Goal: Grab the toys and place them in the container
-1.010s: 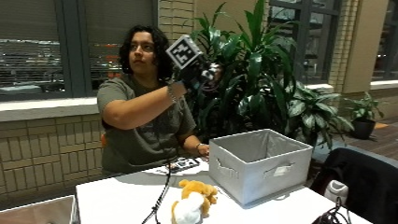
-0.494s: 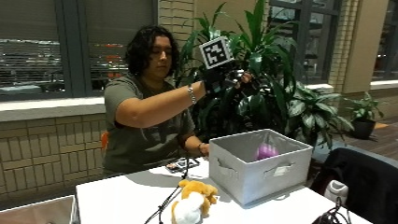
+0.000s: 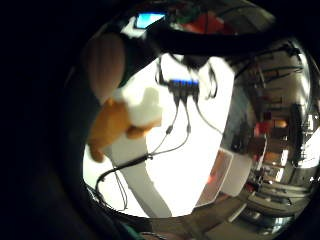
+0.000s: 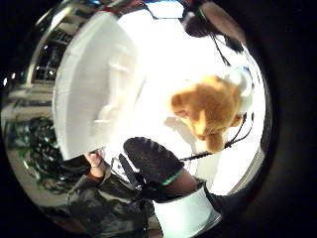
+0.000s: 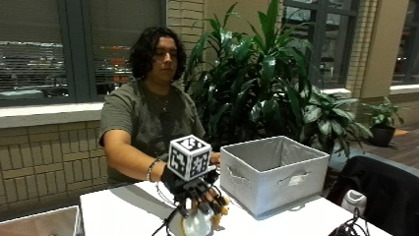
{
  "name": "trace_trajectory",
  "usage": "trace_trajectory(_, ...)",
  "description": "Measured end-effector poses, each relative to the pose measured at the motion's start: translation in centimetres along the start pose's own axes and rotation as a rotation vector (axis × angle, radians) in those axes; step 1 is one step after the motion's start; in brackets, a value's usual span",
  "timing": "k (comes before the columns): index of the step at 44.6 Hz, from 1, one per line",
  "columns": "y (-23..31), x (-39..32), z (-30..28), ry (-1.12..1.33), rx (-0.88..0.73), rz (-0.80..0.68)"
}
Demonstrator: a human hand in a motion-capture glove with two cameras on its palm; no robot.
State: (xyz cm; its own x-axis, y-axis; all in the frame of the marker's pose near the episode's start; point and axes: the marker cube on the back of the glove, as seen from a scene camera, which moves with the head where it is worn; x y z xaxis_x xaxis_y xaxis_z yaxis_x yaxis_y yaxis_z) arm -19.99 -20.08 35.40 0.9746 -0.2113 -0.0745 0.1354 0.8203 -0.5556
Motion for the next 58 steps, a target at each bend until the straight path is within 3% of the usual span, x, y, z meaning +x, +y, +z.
trace_trajectory(5,-0.7,0.8,5.2,-0.067,-0.087,0.039)
trace_trajectory(12,-0.6,-0.3,6.1,-0.132,0.29,-0.016)
trace_trajectory(20,3.6,-4.5,-3.1,-0.281,0.61,-0.155)
trace_trajectory(26,7.3,-12.2,-13.9,-0.432,0.753,-0.381)
trace_trajectory(32,6.7,-18.8,-22.1,-0.444,0.755,-0.572)
trace_trajectory(37,2.5,-22.0,-25.4,-0.1,0.829,-0.715)
trace_trajectory(41,2.9,-27.0,-28.4,-0.351,0.695,-0.619)
trace_trajectory(48,1.5,-30.2,-29.1,-0.337,0.597,-0.565)
trace_trajectory(58,3.2,-27.5,-26.8,-0.339,0.519,-0.567)
